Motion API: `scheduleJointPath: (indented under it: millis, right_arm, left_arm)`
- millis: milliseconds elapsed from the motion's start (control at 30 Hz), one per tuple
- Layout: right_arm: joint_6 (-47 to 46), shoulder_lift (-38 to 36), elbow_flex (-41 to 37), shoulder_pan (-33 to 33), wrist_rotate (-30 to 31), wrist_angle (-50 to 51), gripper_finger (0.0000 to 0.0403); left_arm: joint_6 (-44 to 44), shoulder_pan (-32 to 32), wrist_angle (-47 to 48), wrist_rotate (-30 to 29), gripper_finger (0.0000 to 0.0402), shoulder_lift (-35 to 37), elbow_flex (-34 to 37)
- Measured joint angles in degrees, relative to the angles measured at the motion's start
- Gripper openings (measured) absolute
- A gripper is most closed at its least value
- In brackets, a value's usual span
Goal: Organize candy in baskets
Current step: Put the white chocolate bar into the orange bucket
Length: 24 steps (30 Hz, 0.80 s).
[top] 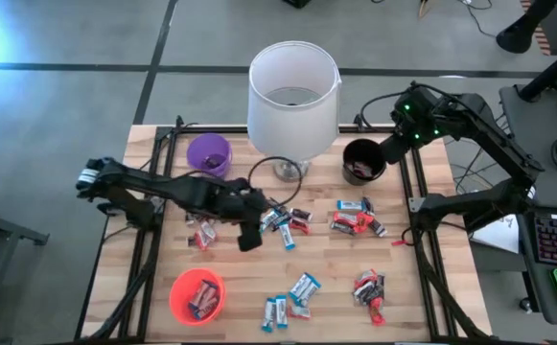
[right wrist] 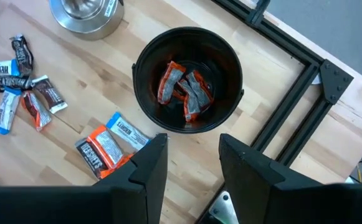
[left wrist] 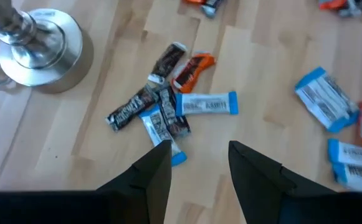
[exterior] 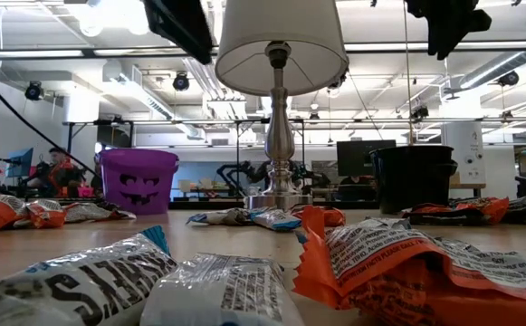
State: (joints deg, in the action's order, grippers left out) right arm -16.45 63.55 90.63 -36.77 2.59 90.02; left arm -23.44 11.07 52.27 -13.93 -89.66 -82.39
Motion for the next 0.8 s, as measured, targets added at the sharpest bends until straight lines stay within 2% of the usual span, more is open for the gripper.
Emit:
scheduleJointPath:
  millis: [100,233,400,633,700,800]
  right_arm:
    - [0.0,0.0,0.0,0.0,0.0,0.0,0.0137]
    - [0.0,0.0,0.0,0.0,0.0,0.0,0.0137]
    - [0.5,0.0,0.0,0.0,0.0,0.0,0.0137]
    - [1.7,0.0,0.0,0.0,0.0,0.0,0.0137]
    - [1.7,0.0,0.0,0.0,0.0,0.0,0.0137]
    - [1.7,0.0,0.0,0.0,0.0,0.0,0.0137]
  left_arm:
    - [-2.3,-1.2,0.3,-0.1,0.0141,-3.4,-2.9]
    - [-18.3,-2.6,1.1,-0.3,0.0141,-7.6,-4.5]
    - [-34.2,-2.7,1.3,-0.5,0.0141,-11.8,-4.7]
    - [-48.7,-2.5,-0.1,-0.4,0.0141,-17.3,-5.0]
    - [-51.4,-2.6,-2.4,0.7,0.0141,-18.8,-5.0]
    - [-52.1,-2.6,-6.3,7.4,0.0141,-21.1,-5.0]
